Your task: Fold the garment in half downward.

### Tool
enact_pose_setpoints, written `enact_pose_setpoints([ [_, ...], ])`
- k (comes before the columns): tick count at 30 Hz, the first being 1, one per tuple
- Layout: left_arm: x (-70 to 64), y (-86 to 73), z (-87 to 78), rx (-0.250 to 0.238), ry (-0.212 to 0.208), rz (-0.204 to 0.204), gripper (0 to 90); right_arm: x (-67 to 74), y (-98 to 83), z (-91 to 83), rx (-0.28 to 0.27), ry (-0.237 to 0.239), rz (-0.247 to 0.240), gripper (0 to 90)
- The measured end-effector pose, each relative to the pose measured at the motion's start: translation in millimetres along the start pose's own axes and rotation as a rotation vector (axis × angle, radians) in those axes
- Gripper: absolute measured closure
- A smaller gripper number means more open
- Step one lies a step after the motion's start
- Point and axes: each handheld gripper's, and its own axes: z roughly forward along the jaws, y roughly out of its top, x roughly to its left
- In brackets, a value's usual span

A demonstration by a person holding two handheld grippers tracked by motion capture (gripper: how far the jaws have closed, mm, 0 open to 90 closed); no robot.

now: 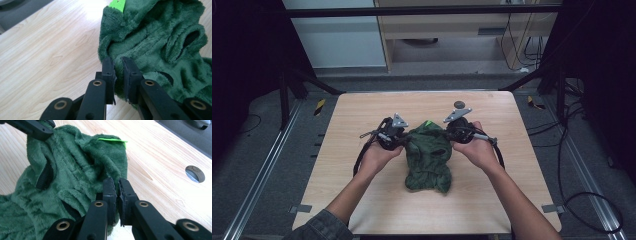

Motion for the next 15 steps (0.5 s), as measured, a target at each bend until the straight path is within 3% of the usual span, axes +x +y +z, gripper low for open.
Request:
enact_pose_setpoints([
  [15, -8.6, -10.2, -3.9, -0.029, 0.009, 0.013, 80.4, 17.4, -14.3, -5.4, -0.028, 0.007, -0.021, 85.3],
])
